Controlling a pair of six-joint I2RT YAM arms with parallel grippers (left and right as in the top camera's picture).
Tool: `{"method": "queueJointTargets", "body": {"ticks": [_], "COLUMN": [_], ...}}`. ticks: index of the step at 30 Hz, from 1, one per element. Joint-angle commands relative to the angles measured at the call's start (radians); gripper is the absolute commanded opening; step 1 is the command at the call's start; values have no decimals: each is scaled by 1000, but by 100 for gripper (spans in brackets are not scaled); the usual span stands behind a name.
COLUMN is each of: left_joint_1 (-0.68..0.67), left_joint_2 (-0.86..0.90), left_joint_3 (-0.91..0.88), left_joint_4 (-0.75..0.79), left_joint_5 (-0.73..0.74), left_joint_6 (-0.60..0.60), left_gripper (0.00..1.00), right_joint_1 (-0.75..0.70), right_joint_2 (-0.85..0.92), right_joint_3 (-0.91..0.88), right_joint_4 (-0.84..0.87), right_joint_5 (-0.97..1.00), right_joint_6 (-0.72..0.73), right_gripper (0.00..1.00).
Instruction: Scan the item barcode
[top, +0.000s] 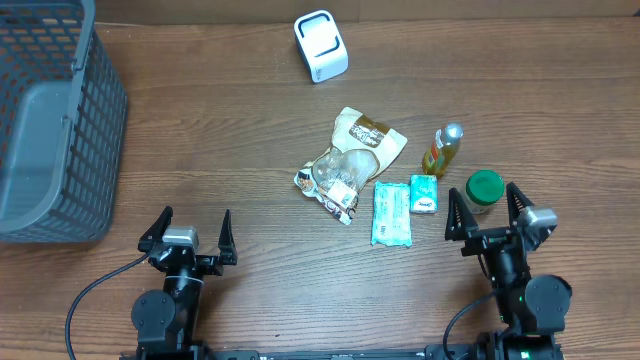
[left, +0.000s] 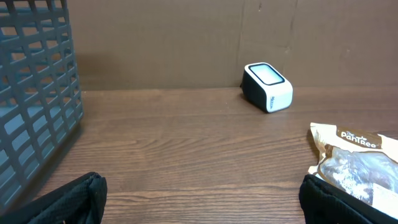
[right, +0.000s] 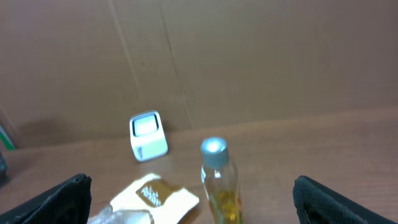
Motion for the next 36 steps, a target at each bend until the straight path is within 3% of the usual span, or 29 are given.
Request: {"method": "queueJointTargets", "body": {"ticks": [1, 12, 23, 36], "left_joint_1": [11, 11, 11, 11], "left_joint_2": [-11, -11, -11, -11], "left_joint_3": [-4, -4, -4, -4], "left_joint_4": [-3, -3, -3, -3], "left_joint_5": [-7, -7, -7, -7], "left_joint_6": [19, 19, 19, 19], "left_gripper": [99, 100, 99, 99], "right_joint_1": [-6, -25, -24, -25], "right_joint_2": [-76, -193, -193, -193], "right_joint_3": [-55, -55, -55, -55], "right_joint_4": [79, -212, -211, -208], "right_joint_5": [-4, -1, -35, -23], "right_joint_6": [-8, -4, -186, -187], "right_gripper": [100, 100, 100, 100]}}
